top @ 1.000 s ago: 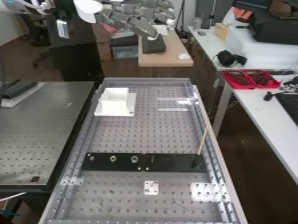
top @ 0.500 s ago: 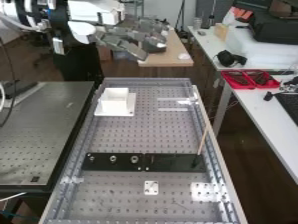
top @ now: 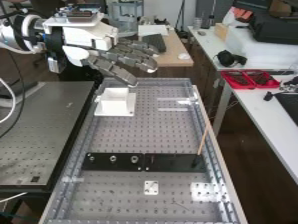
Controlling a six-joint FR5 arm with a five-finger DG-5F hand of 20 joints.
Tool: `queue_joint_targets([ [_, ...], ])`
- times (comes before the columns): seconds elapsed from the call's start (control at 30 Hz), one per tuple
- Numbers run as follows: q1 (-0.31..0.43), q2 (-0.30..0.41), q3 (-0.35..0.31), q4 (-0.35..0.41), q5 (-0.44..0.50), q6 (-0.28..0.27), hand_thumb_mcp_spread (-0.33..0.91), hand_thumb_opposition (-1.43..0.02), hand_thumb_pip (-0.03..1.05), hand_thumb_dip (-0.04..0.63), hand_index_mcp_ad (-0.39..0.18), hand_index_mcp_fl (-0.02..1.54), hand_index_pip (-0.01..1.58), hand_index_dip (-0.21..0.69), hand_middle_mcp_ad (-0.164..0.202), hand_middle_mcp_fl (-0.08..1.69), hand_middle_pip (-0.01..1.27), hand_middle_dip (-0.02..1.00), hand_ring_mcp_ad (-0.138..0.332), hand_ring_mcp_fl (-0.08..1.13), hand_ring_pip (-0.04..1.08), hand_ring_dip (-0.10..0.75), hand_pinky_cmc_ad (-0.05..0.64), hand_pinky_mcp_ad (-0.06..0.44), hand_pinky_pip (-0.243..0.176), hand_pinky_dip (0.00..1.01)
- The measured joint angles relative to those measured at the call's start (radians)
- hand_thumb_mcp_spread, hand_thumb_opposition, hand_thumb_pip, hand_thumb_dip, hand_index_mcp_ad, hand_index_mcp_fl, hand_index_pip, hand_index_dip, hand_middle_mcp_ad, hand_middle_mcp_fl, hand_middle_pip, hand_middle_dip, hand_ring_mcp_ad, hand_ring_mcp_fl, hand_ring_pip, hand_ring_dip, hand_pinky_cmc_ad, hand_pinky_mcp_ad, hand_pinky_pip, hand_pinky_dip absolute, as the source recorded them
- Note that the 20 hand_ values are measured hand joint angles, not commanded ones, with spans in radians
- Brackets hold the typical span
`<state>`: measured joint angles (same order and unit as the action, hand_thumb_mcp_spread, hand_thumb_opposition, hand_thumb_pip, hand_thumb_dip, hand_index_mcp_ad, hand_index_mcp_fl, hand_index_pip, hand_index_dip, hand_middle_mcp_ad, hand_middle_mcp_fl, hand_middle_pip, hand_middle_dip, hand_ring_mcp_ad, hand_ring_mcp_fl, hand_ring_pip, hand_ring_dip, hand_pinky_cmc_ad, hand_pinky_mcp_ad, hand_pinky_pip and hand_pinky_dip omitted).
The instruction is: Grab the smaller nut and place it in the white container
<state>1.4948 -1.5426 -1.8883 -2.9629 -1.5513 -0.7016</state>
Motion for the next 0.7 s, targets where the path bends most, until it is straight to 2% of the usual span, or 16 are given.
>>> queue_joint_targets([
  [0.07,-0.016,0.0,-0.01,0.007,-0.021,-0.002,0.25,-0.71,0.62,0.096,-0.035,0.06,0.09,0.276,0.063,0.13,0.12,0.24,0.152,0.0,0.09,0.129,0.386,0.312,-0.061,0.27],
  [0.43,-0.117,-0.001,-0.054,0.023,-0.164,-0.031,0.26,-0.72,0.62,0.096,-0.042,0.05,0.1,0.278,0.059,0.13,0.12,0.24,0.155,0.0,0.09,0.129,0.386,0.314,-0.061,0.27],
  [0.7,-0.183,-0.009,-0.092,0.032,-0.253,-0.082,0.26,-0.73,0.64,0.093,-0.045,0.05,0.1,0.265,0.059,0.13,0.12,0.24,0.155,0.0,0.09,0.129,0.386,0.314,-0.061,0.27],
])
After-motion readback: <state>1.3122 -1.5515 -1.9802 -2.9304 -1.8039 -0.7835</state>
